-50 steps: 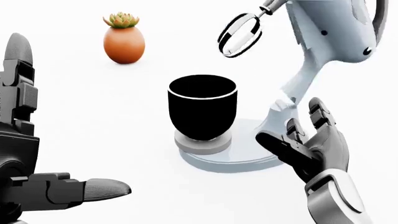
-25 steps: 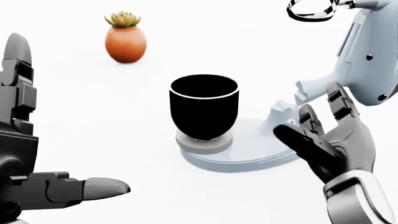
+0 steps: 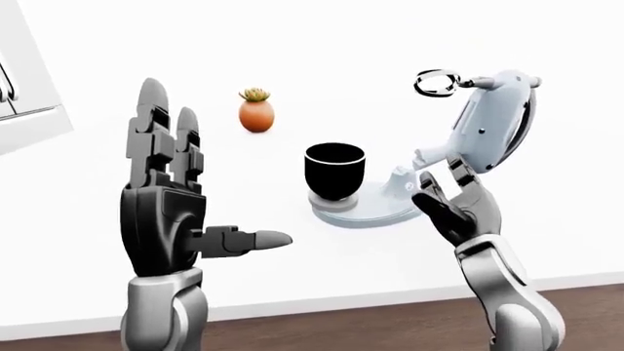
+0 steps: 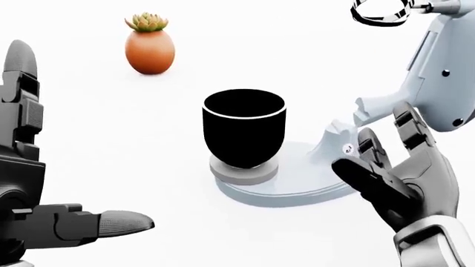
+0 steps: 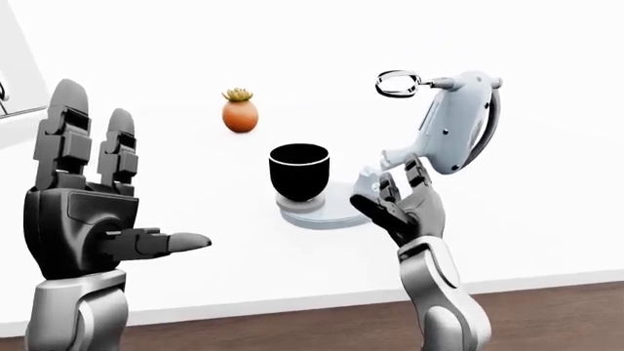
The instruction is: Open the stand mixer head.
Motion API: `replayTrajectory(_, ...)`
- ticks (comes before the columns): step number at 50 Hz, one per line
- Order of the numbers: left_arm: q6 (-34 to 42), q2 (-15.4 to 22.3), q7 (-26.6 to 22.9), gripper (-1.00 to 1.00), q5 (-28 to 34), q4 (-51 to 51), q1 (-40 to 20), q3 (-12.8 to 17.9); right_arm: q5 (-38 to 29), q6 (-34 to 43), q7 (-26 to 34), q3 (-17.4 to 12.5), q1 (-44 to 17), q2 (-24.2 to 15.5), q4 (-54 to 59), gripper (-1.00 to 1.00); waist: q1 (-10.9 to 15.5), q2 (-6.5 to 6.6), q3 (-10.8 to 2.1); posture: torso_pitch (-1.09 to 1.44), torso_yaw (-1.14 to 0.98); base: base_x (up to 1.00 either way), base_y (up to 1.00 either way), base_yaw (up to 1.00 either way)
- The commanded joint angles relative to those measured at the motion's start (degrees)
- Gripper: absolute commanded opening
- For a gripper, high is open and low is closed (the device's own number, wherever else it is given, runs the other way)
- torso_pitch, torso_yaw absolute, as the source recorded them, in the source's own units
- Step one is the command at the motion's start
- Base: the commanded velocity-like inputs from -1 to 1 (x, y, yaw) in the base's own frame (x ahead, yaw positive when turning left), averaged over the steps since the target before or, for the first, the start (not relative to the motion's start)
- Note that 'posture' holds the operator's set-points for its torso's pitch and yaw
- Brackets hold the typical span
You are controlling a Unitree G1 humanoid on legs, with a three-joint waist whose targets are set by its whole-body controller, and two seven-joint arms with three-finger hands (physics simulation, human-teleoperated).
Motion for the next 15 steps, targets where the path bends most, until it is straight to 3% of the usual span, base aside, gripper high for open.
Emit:
replayTrajectory(1, -1.16, 0.08, -0.04, 1.00, 0.00, -1.31, -1.12, -0.12, 0.42, -1.27, 0.61, -0.21, -1.62, -0.42, -1.68, 1.00, 0.00, -0.05, 0.13, -0.49, 0.00, 0.00, 0.00, 0.00)
replayTrajectory(15, -1.09, 0.07, -0.02, 1.00, 0.01, -1.36, -1.10, -0.11, 0.41, -1.34, 0.68, -0.14, -1.79, -0.47, -1.25, 1.00, -0.04, -0.08, 0.11, -0.49, 0.00, 0.00, 0.00, 0.00)
